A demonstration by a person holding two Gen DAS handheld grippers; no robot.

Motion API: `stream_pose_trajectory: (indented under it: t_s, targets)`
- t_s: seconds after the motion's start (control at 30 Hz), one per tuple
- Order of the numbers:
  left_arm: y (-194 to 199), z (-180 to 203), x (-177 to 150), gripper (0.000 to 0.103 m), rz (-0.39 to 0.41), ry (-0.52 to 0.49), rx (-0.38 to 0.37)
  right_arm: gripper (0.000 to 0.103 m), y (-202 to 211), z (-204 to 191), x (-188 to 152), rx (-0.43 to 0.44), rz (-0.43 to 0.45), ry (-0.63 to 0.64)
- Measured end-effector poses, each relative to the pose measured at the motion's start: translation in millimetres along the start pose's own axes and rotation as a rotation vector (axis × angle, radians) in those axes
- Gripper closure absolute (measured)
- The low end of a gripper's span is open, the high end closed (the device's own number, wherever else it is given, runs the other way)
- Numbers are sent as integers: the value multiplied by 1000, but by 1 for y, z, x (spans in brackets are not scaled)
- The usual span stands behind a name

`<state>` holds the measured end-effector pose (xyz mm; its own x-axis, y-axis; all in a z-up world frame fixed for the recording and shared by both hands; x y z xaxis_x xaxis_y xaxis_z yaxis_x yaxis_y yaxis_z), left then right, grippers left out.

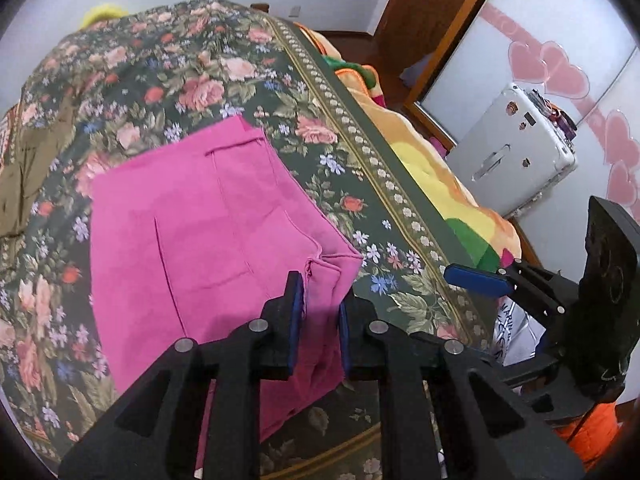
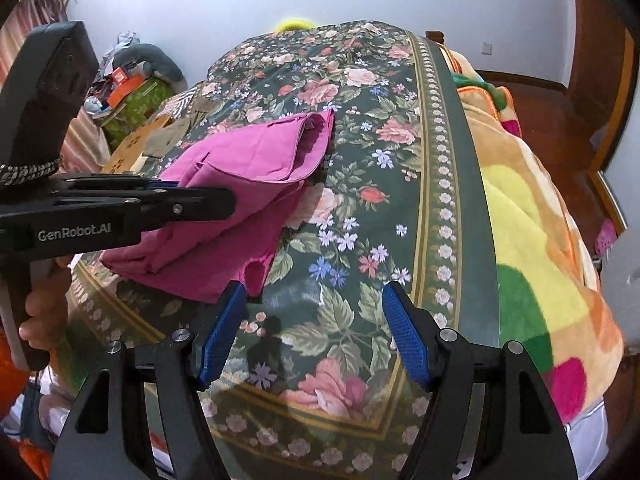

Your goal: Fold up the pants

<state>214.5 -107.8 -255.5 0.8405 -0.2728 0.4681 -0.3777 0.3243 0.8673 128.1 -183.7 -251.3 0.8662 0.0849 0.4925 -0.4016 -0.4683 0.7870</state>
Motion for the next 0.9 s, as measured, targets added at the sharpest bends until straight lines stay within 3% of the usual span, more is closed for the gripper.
stream_pose_trajectory:
  t_s: [0.03, 0.1, 0.13, 0.27, 0.3, 0.43, 0.57, 0.73, 0.9]
  targets:
    - [-1, 0, 0, 79, -9, 3, -5, 36, 0, 0, -1, 0, -2, 1]
    - [2, -2, -1, 46, -9, 14, -15, 36, 2, -2, -3, 2, -3, 4]
    - [7, -1, 0, 41, 6, 15, -18, 36, 3, -3, -3, 3, -3, 5]
    - [38, -1, 3, 39, 94, -21, -10, 36, 7, -8, 0, 3, 15, 4]
    - [44, -3, 4, 39, 108, -22, 3, 31, 9, -9, 3, -4, 24, 2]
    - [66, -28, 3, 39, 141, -36, 139, 29, 12, -16, 14, -1, 61, 2]
    - [71, -63, 1, 39, 126, -20, 247, 29, 7, -30, 24, 27, 76, 11]
    - [63, -114, 0, 39, 95, 50, 311, 29, -18, -41, 22, 37, 42, 17]
    - [43, -154, 10, 39, 49, 77, 347, 29, -45, -35, 8, -10, -21, 53]
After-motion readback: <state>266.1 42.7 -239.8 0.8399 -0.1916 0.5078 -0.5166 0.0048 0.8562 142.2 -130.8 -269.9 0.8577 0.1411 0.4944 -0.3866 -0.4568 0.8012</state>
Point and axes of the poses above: each gripper's, at about its wrist camera, not at the fingertips, and y roughly against the way its jaws point, z to its right, x to its top, the point moved 5 cm from there along -y, roughly the way its jaws point, and after that the axes turned 10 degrees about -y, right-handed, at the moved point
